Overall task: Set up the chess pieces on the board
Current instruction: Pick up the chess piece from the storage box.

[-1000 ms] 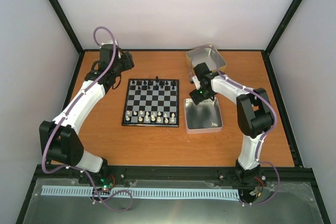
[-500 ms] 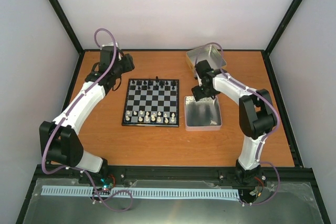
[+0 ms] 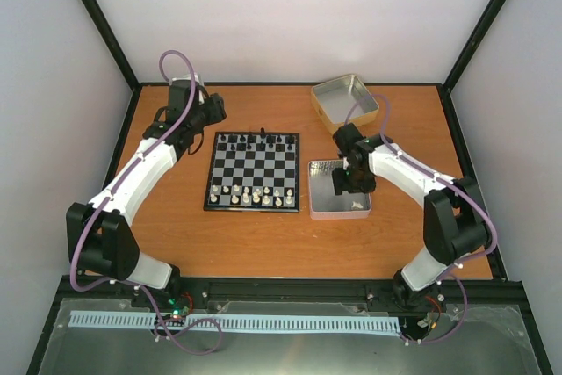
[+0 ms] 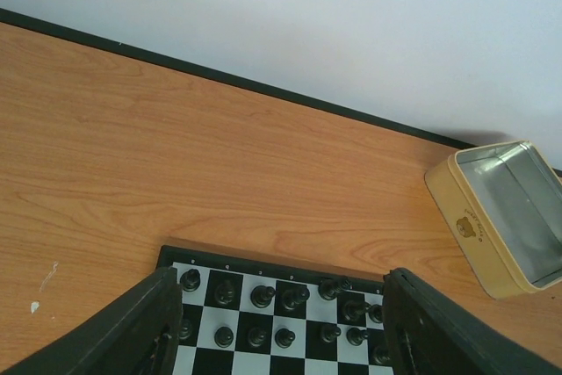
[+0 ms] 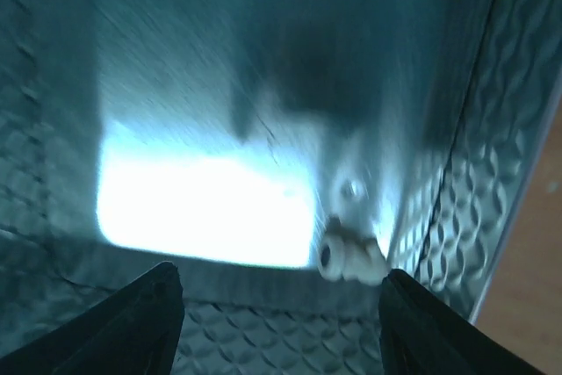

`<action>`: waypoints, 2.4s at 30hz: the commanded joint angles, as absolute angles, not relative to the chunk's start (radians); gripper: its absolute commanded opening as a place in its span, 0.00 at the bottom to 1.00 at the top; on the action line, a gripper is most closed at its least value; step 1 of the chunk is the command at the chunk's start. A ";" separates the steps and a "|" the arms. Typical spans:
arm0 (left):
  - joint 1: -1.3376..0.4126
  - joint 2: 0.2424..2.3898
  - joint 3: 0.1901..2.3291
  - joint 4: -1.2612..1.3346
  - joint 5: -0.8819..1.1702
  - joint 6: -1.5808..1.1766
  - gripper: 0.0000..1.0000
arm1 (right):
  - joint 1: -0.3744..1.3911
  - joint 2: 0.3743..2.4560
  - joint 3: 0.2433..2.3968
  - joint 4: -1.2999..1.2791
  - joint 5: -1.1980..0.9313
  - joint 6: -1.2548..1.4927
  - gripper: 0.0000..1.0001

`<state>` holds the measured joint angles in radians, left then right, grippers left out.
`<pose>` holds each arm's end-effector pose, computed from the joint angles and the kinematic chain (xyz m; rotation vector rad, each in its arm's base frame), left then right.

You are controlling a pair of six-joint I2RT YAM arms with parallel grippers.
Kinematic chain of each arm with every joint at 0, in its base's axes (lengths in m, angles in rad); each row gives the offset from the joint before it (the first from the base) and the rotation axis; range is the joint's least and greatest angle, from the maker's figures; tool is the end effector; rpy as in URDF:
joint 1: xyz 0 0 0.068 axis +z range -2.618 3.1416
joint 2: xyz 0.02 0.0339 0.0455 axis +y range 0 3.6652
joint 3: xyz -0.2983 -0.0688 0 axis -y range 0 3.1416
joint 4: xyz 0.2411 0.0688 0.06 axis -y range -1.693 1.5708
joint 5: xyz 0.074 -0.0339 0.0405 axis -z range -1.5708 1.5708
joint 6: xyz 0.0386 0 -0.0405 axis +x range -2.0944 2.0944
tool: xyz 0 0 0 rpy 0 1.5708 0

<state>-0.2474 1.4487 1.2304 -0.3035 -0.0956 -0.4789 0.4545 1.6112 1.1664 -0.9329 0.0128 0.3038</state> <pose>0.3204 -0.0771 0.3599 -0.3013 2.0864 -0.3388 0.2672 0.1300 0.2515 -0.2207 2.9479 0.0884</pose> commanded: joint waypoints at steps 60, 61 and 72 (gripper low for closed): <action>-0.239 1.481 1.288 -0.337 -0.114 -0.439 0.64 | 0.395 1.795 1.202 -0.789 0.081 0.545 0.58; -0.239 1.480 1.287 -0.336 -0.114 -0.441 0.64 | 0.395 1.770 1.179 -0.780 0.076 0.563 0.56; -0.239 1.467 1.270 -0.330 -0.107 -0.449 0.64 | 0.396 1.722 1.073 -0.734 0.004 0.574 0.51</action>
<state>-0.2474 1.4937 1.2560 -0.3305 -0.1047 -0.4530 0.4034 1.7267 1.0840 -0.7616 0.0463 0.5694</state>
